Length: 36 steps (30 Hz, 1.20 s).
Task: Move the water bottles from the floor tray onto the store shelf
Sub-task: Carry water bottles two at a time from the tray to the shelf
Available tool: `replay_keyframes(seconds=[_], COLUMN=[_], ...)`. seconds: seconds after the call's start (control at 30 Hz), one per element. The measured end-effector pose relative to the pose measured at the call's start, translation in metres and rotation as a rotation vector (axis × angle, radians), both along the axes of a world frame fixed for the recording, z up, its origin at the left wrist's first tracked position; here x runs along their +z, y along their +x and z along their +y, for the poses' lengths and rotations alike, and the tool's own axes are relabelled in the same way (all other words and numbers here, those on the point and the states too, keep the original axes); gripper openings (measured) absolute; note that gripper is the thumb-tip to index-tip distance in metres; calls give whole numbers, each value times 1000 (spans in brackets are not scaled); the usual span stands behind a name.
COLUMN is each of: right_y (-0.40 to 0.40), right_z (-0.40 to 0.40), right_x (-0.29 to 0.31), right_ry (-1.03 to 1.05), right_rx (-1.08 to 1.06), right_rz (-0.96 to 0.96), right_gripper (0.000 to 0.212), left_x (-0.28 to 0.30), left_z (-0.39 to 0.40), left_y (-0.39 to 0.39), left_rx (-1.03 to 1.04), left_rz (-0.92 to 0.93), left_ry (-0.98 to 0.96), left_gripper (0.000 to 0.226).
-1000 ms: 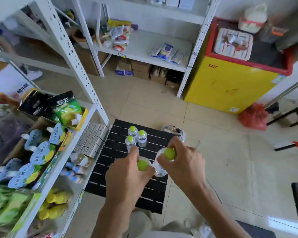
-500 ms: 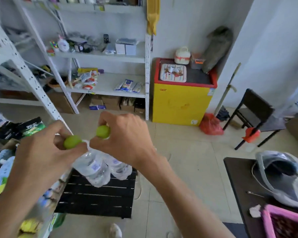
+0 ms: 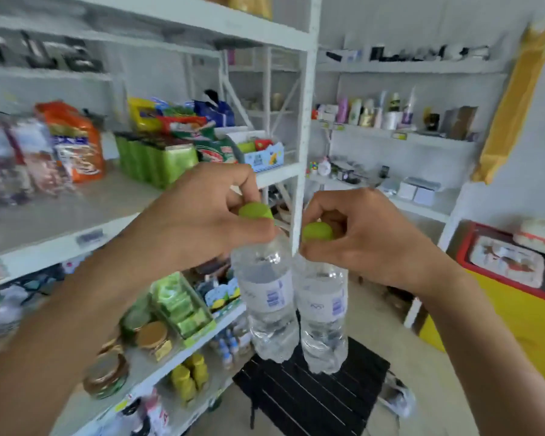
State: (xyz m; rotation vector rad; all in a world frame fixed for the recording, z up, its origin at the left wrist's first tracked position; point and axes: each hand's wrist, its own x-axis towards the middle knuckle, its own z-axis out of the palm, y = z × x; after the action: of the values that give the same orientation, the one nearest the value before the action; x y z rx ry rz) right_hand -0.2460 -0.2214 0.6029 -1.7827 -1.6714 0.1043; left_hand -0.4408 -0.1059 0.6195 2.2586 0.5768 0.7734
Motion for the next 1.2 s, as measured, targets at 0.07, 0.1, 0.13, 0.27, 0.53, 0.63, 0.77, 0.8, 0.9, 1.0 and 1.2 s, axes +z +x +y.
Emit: replay_keyframes(seconds=[0.07,0.1,0.13,0.27,0.53,0.63,0.77,0.8,0.9,1.0,1.2], right_y=[-39,-59,-78,-159,-297,-315,-309,-306,-295,-279,-247], right_z=[34,51,69,142,272,306,348,358,393,427,491], right_x=[9,15,20,40,80,96,101,102,105,100,57], right_ry=[-3,5,21,159,256,303,364,369,334,295,252], right_rx=[97,155,214,420,568,594,633,637,667,662,606], right_rz=[16,51,89,250,402,364,360,357,324,313,456], right_gripper=[16,15,14,15,4,7,7,7,5,5,8], left_x=[19,29,38,72,99,99,92,91,88,85,62], left_z=[14,21,28,58,117,139,180,192,225,258,329], left_y=[-53,-79,-106,-203,-325,-333,-313,-306,-281,-260,-226], left_rx=[84,122,165,427,873,935,1000,1021,1042,1058,1085], left_rz=[-27,-40,-50,-38,-104,-164,-142,-122,-98,-61,60], left_ry=[58,83,111,305,402,367,398,409,401,362,369], left_gripper=[29,32,35,44,43,54,44,39,53,75,50])
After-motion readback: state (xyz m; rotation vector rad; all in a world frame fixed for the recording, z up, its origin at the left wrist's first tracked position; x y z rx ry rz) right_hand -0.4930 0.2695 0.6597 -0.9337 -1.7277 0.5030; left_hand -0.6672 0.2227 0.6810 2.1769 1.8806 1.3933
